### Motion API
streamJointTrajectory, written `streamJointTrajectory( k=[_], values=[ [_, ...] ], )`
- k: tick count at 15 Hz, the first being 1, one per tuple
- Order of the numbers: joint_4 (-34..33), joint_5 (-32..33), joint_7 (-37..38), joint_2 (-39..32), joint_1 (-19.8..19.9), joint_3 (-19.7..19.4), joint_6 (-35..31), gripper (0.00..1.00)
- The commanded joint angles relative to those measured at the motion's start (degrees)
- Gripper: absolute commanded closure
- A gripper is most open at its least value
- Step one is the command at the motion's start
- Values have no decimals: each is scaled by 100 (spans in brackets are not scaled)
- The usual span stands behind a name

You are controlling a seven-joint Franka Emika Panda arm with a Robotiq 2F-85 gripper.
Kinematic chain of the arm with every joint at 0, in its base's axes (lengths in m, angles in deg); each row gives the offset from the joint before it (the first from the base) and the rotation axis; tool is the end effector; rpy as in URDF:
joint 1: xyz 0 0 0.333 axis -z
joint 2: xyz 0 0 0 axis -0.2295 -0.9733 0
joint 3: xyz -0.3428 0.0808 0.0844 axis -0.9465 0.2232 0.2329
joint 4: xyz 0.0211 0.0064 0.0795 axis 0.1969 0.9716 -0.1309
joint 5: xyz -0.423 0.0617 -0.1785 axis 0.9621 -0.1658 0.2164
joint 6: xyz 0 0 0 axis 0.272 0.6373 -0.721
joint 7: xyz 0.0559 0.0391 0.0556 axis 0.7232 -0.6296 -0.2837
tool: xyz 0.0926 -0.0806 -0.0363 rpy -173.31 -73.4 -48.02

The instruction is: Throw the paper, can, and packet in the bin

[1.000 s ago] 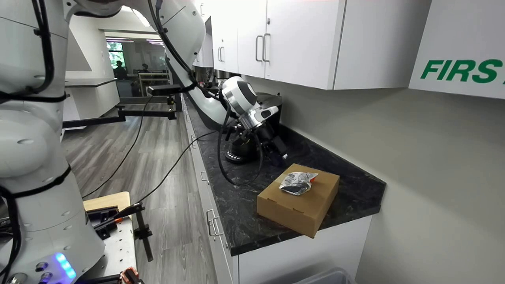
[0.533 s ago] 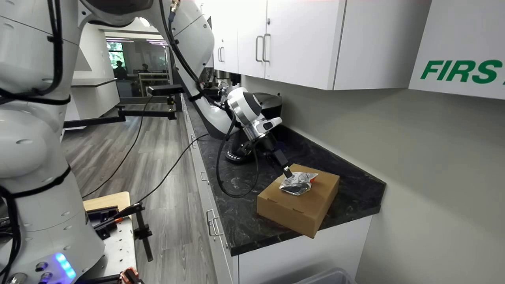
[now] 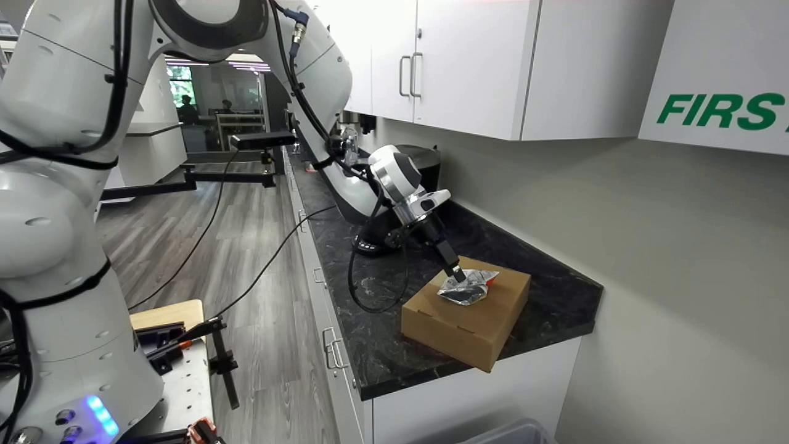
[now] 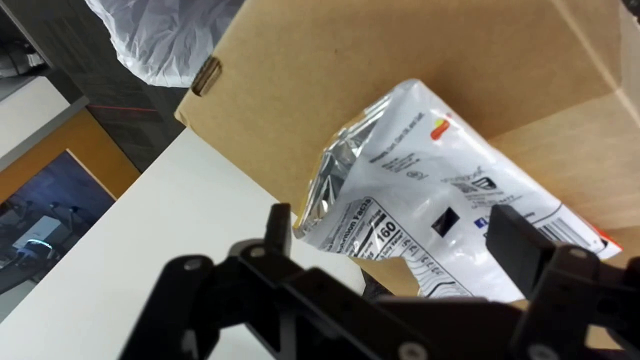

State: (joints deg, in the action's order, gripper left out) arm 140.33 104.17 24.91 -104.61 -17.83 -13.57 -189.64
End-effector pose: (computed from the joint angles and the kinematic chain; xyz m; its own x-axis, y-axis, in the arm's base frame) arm 0.6849 -0.0099 0.1840 0.8401 -0.2179 0.4967 -0.4333 -0.8205 0.3729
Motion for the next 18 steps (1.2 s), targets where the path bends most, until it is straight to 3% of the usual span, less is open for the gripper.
streamJointTrajectory(
  k=[1,10,18],
  values=[
    [-35,80,418,74,-9,-55,-25,0],
    [15,-358,1081,153,42,-58,106,0],
    [90,-1527,627,190,270,-67,-275,0]
  ],
)
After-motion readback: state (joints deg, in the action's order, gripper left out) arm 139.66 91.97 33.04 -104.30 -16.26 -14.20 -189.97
